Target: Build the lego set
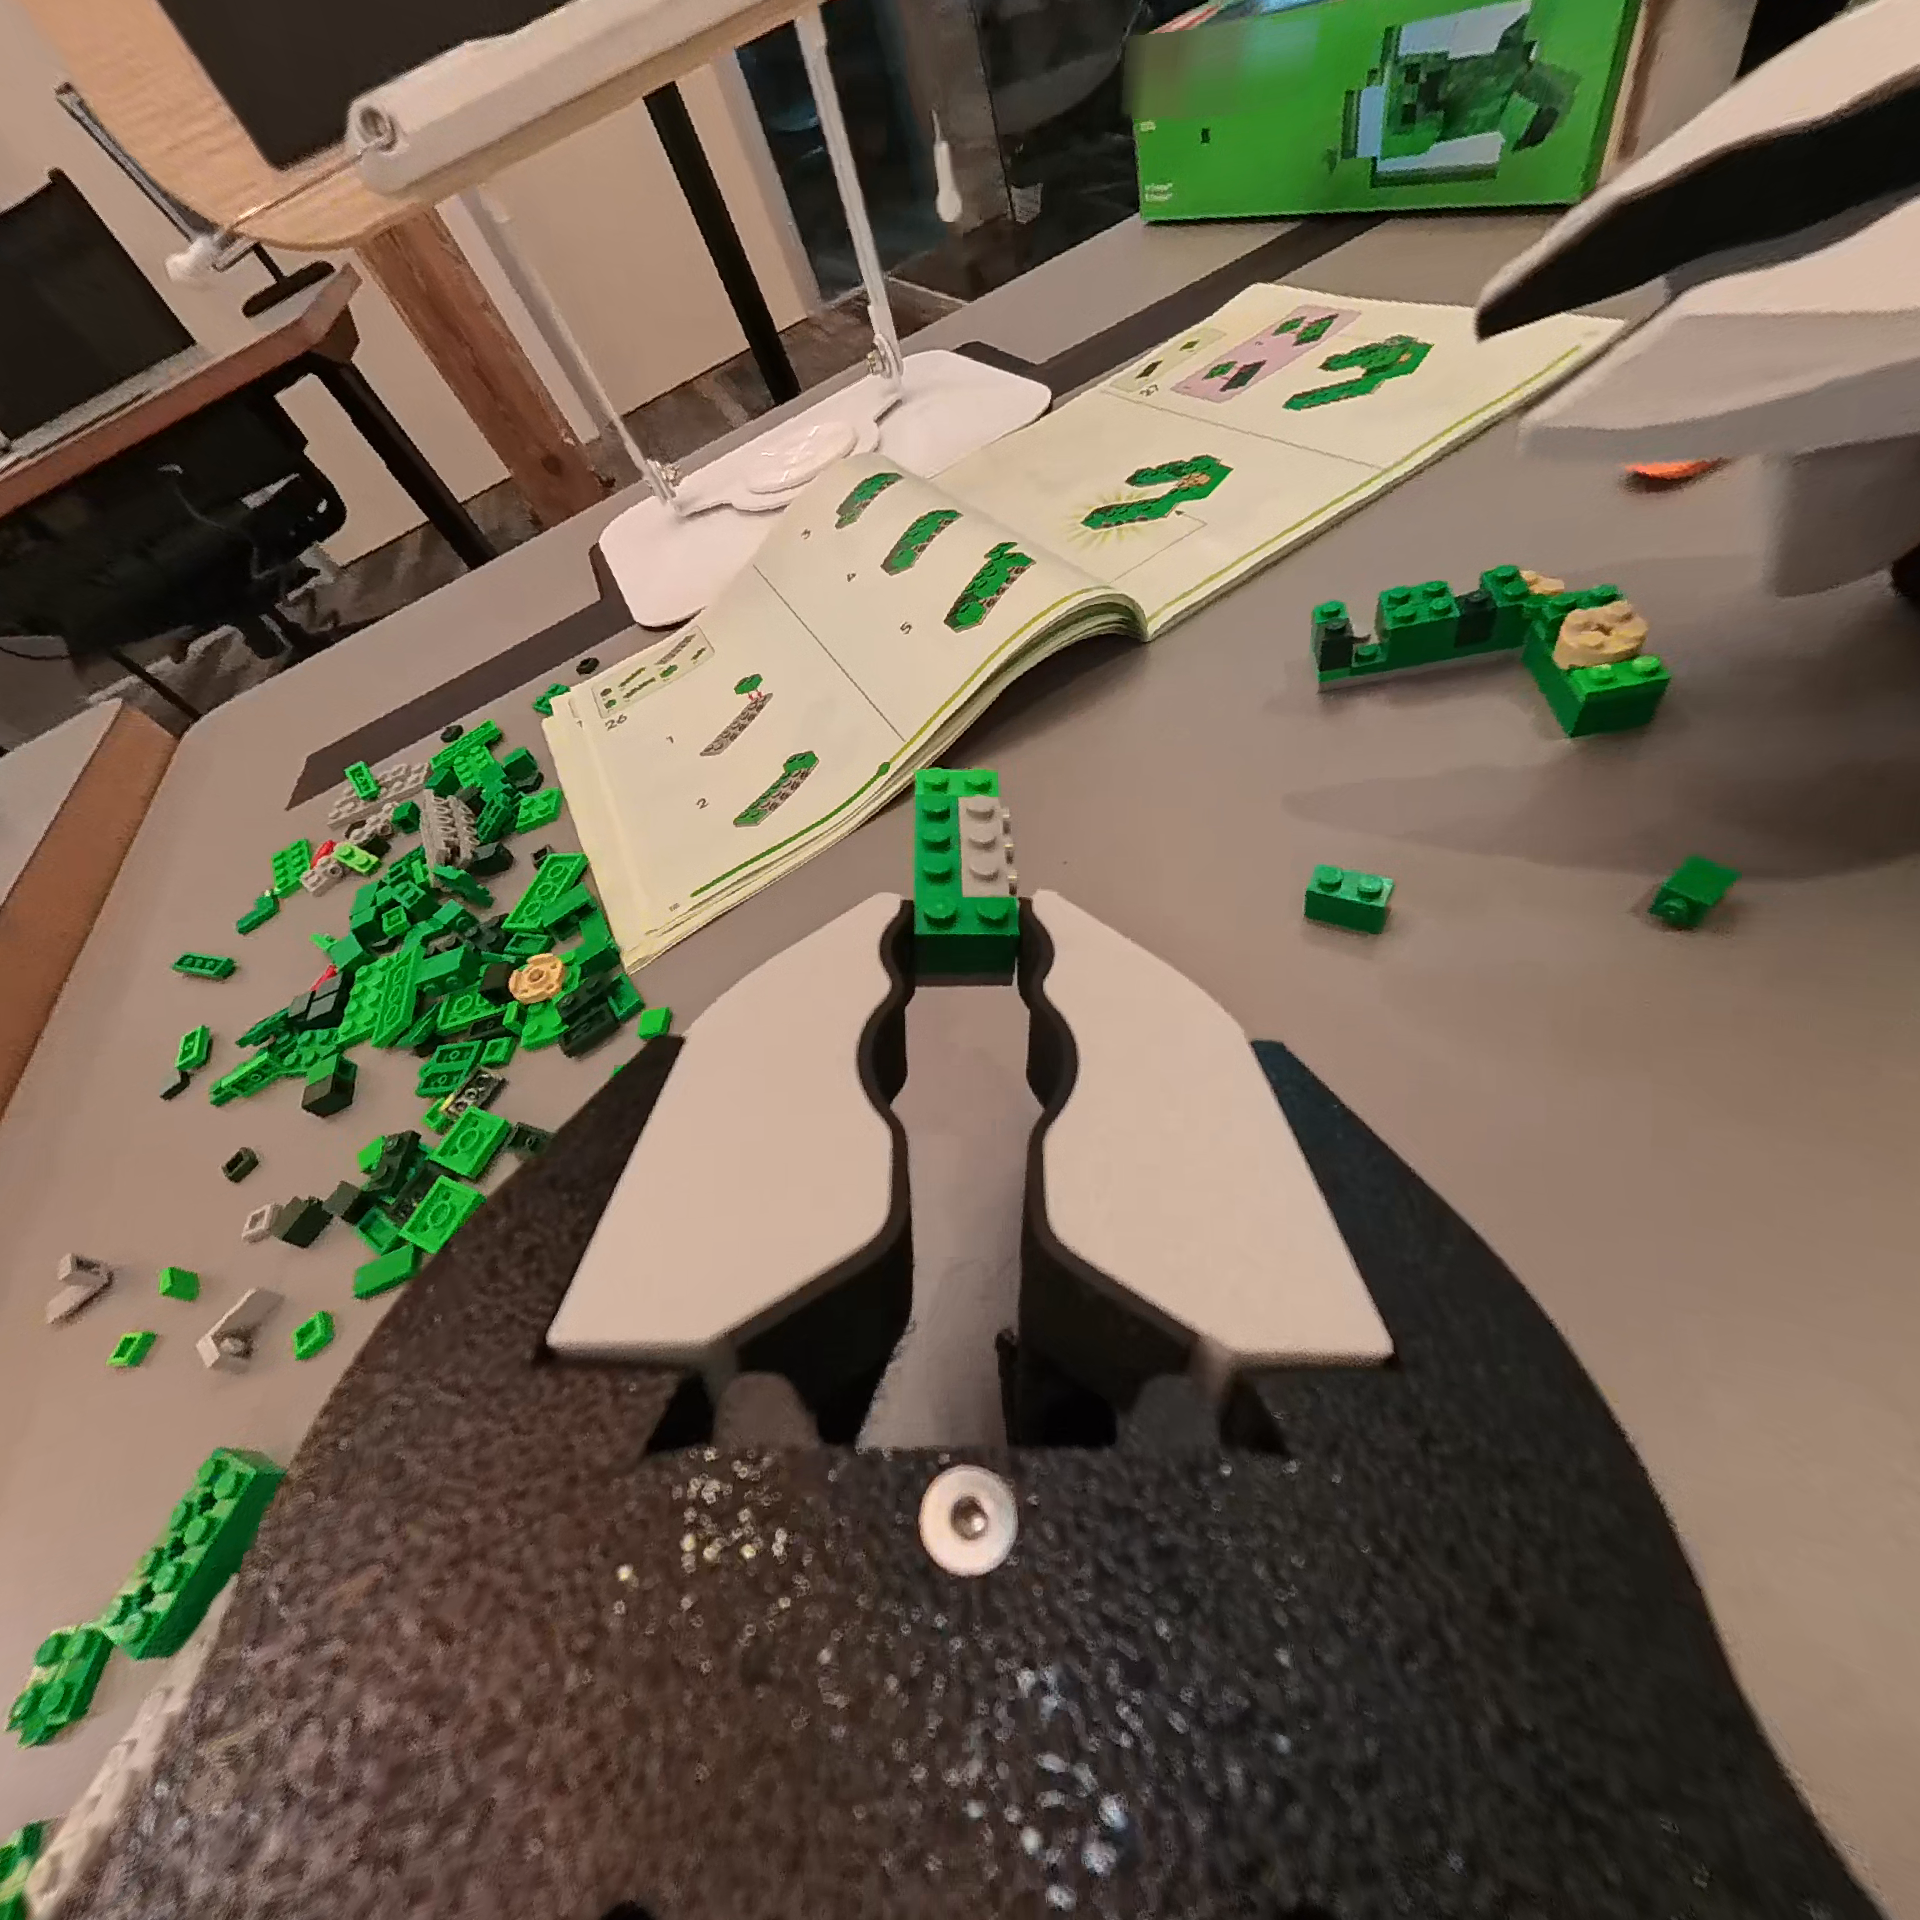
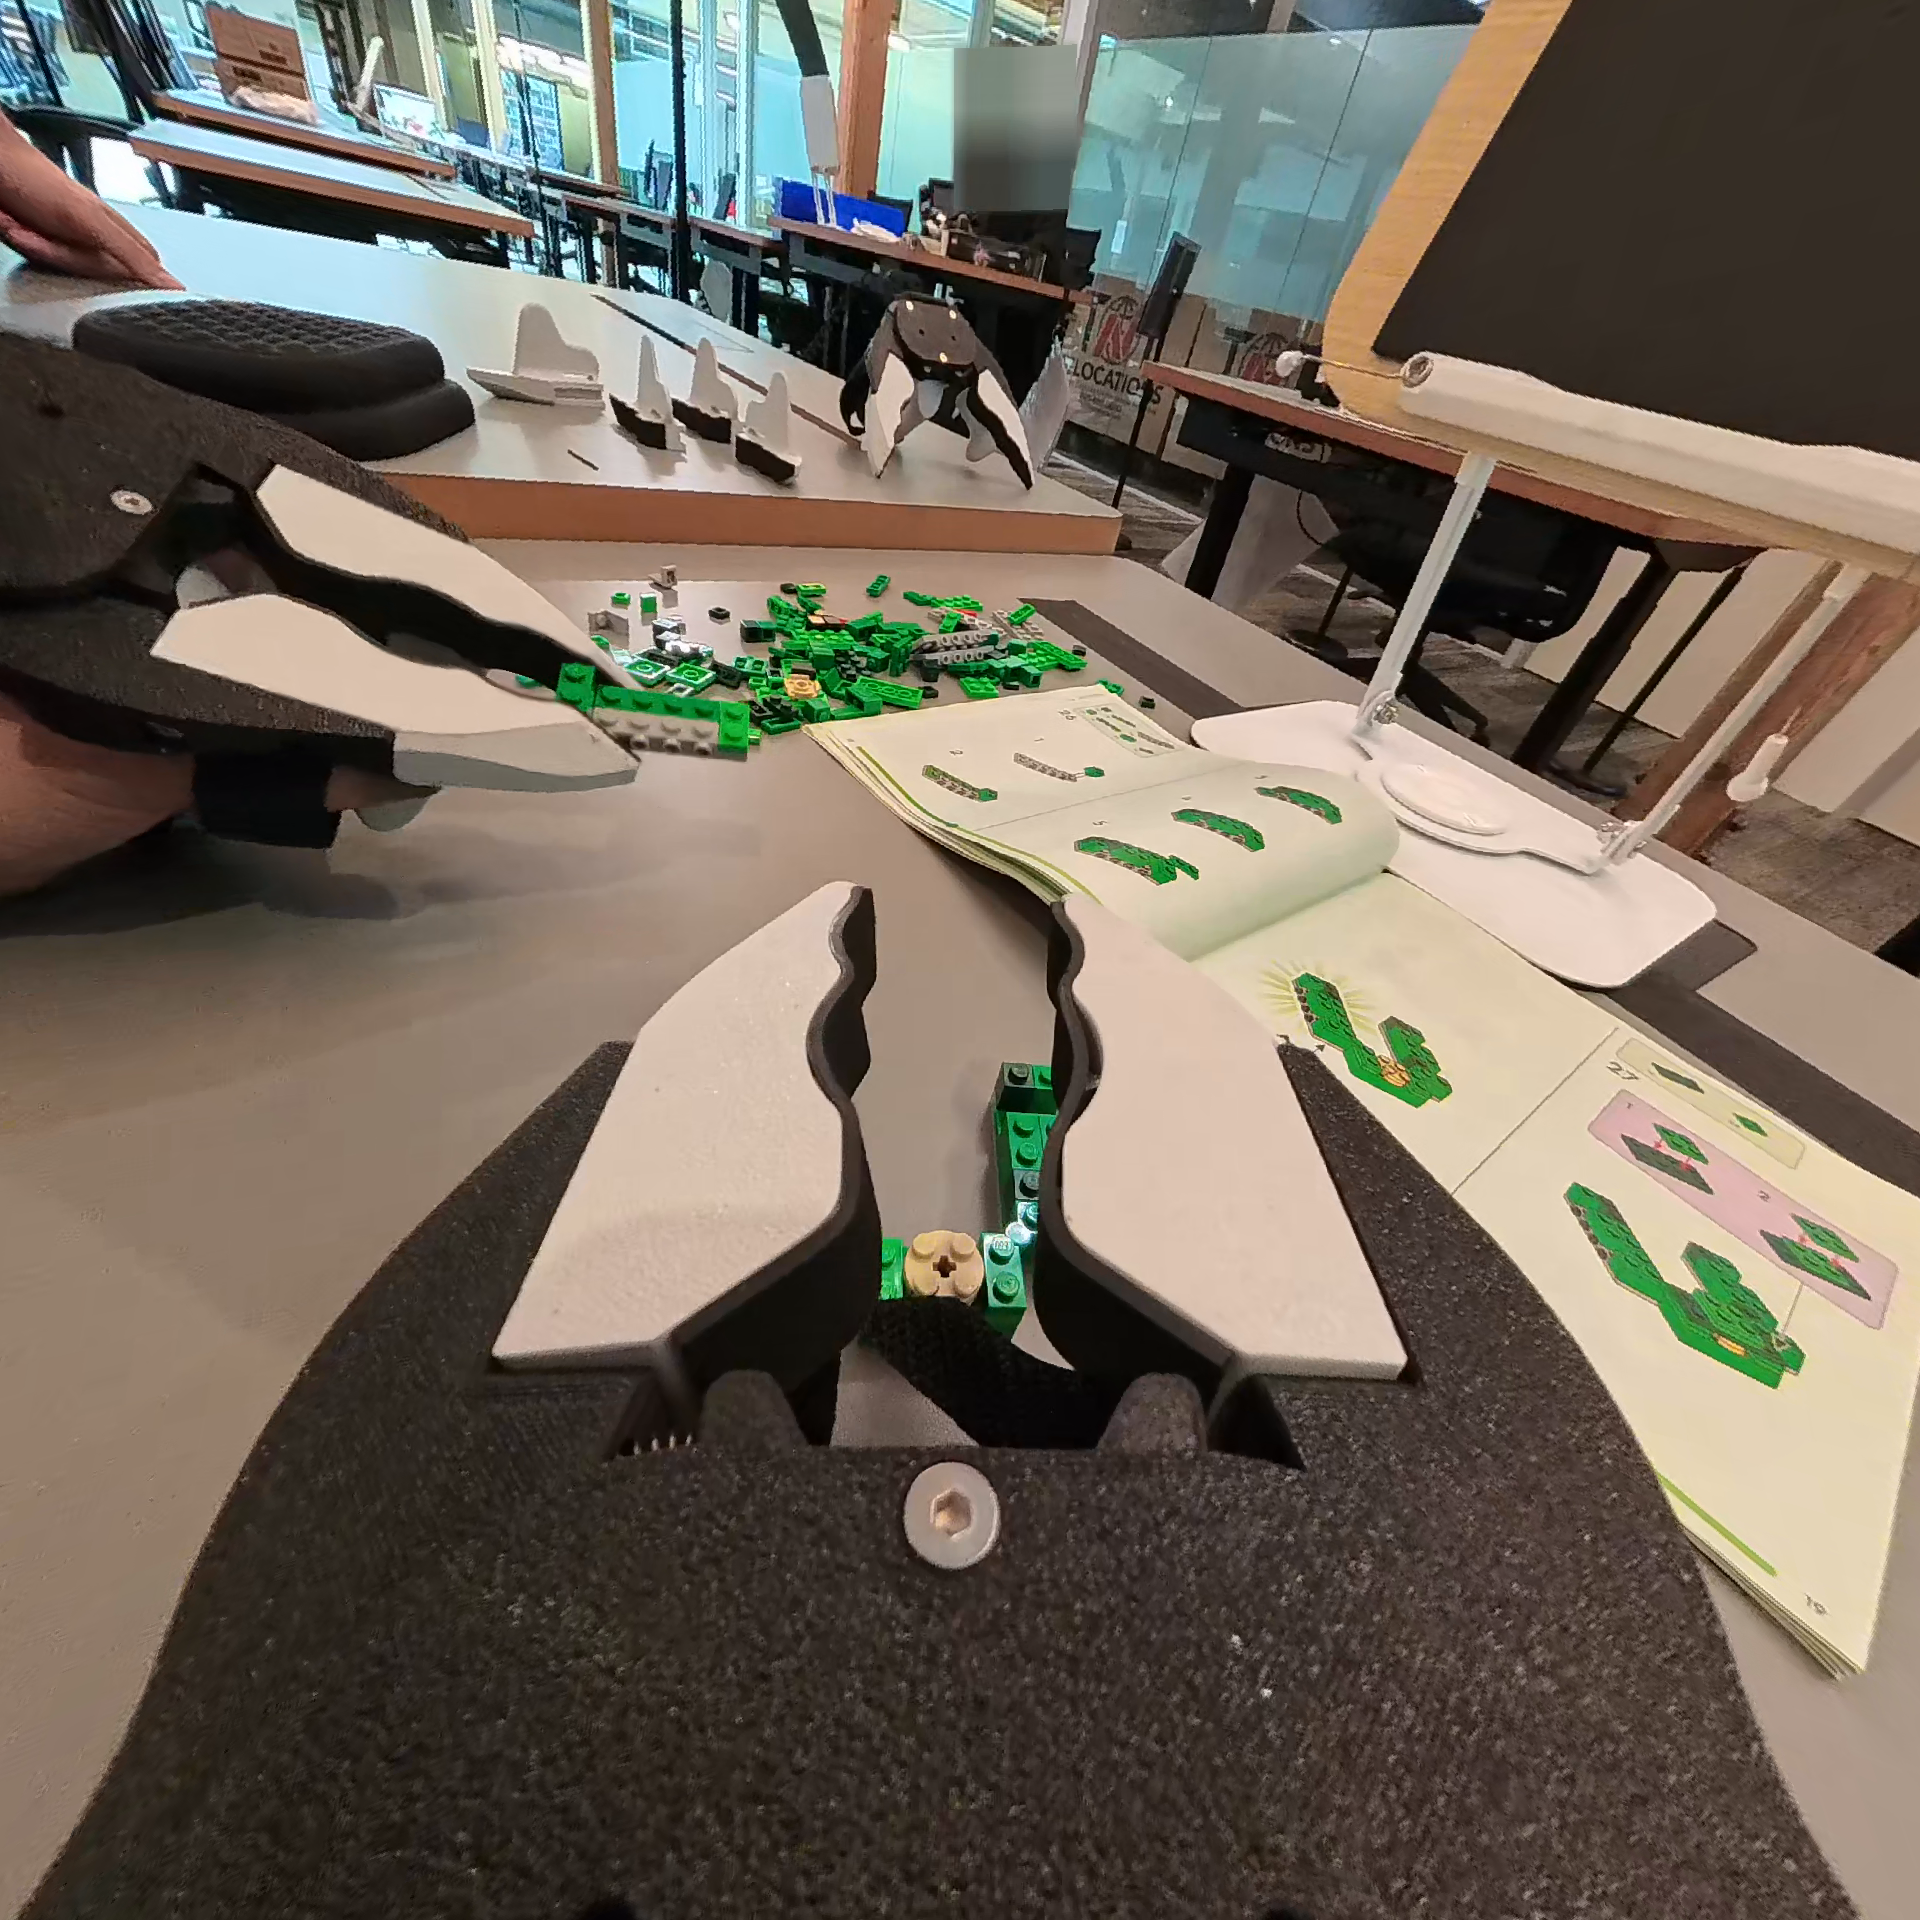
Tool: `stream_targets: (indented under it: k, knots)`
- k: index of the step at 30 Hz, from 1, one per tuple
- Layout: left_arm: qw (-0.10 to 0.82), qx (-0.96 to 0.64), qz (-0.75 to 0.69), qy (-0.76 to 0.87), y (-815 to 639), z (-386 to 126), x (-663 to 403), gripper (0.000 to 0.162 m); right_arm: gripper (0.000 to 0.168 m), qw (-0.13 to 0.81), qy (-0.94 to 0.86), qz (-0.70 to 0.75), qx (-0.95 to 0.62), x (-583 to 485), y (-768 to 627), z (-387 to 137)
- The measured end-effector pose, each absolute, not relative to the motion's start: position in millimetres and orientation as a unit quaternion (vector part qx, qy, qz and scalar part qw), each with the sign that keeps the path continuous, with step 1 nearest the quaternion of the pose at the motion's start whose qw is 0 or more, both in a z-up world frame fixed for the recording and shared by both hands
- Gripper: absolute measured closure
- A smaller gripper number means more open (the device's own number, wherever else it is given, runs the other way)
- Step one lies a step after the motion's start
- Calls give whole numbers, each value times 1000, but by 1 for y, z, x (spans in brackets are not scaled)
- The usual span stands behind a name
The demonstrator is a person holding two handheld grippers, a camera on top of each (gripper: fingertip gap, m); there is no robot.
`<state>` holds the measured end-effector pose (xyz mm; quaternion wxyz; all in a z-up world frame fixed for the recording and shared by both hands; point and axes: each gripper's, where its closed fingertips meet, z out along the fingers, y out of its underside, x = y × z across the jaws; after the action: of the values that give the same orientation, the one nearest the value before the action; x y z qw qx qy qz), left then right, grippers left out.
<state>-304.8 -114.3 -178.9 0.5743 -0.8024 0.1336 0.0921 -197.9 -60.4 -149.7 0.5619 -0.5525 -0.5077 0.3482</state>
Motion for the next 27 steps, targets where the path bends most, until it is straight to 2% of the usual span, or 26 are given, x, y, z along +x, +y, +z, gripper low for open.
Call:
stream_targets:
  k: [19,27]
  knots:
    - [586,-797,74,125,-115,-174,-307,144,133,562,-550,288,-546,-207,-60,-156]
    - [587,-797,68,122,-116,-174,-307,144,131,531,-553,344,-542,-226,-94,-144]
